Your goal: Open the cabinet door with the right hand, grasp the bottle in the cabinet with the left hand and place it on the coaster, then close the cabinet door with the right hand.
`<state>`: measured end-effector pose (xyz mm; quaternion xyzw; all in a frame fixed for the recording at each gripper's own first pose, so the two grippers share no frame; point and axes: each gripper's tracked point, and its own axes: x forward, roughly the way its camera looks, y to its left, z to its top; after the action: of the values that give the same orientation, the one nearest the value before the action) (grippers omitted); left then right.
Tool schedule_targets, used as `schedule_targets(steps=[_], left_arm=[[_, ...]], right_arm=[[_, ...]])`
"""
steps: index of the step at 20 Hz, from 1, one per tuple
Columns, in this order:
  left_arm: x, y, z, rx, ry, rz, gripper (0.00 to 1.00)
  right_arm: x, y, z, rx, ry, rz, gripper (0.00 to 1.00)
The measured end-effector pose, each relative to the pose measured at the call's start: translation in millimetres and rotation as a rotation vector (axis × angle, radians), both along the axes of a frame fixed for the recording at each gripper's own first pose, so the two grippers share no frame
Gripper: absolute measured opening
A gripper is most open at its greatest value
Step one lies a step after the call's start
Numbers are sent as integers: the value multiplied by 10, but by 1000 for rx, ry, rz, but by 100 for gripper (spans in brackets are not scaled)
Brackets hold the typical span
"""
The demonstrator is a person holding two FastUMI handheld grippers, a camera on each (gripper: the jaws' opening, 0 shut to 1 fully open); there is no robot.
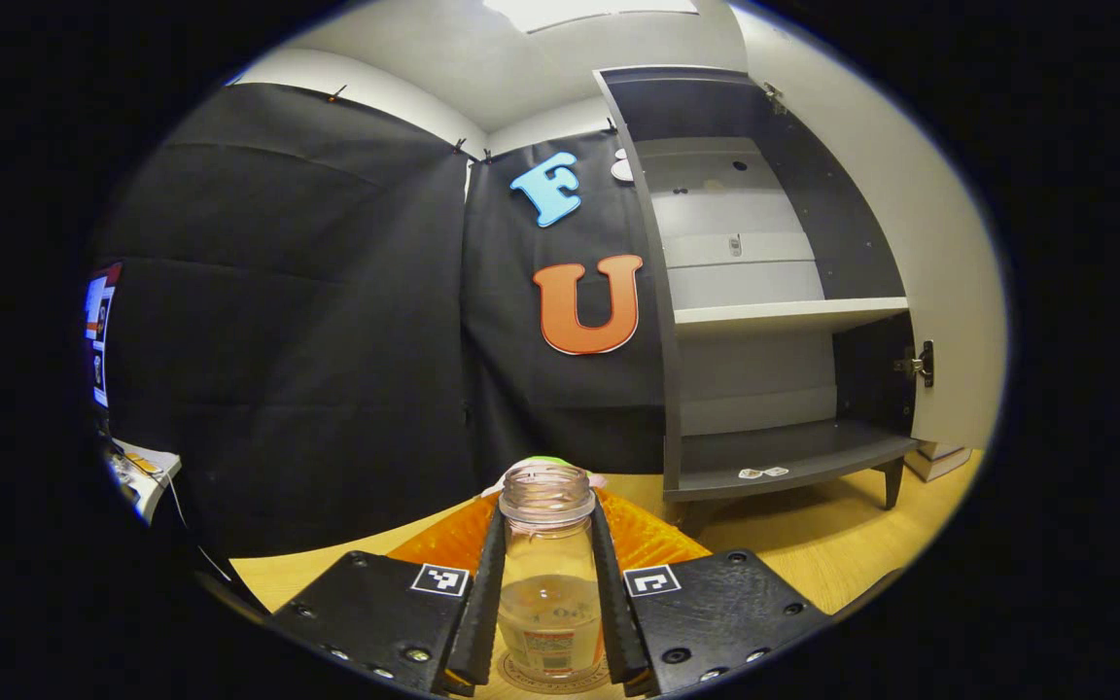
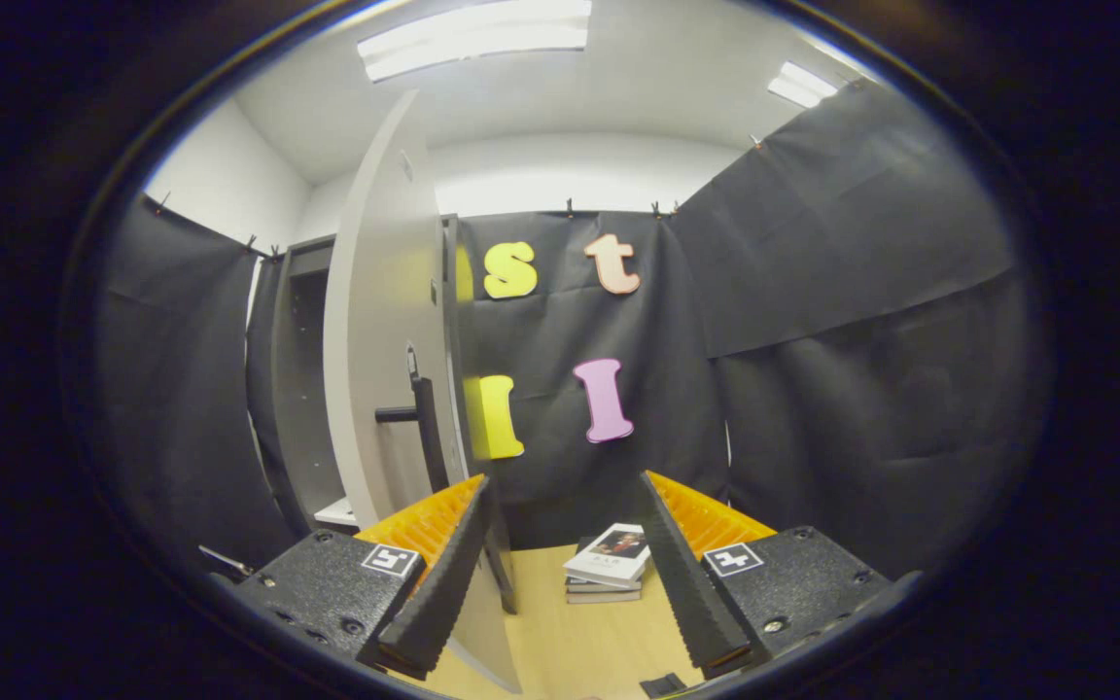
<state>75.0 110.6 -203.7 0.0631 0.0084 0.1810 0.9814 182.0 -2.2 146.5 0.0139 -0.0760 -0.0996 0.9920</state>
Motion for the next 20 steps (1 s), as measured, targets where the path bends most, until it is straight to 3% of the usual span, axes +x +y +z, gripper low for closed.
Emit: schedule_targets(steps=[4,5,6,9,10,14,15,17,20], left_arm=[[-71,28,-47,-5,5,9,43],[-71,24,-15,11,-20,2,32],[-76,-16,-54,-1,-15,-12,44],[-55,-35,-173,-9,33,-15,53],[-49,-43,-202,-9,44,-12,70],[-88,-44,-124,-10,45,-29,78],[-120,-37,-101,-10,41,-27,76],[-106,-14,-54,-14,30,-19,97],[-206,-11,82,-6,23,-9,96]], right_arm=[[62,26,-50,-3,23,-1,92],[85,47,-79,1,29,6,92],[102,52,-114,7,39,10,92],[147,26,-203,27,60,12,92],[158,22,-218,34,63,15,92],[151,-35,-275,46,70,13,92],[154,-45,-282,48,69,13,92],[153,-77,-308,51,73,13,92],[164,-131,-333,53,70,16,92]])
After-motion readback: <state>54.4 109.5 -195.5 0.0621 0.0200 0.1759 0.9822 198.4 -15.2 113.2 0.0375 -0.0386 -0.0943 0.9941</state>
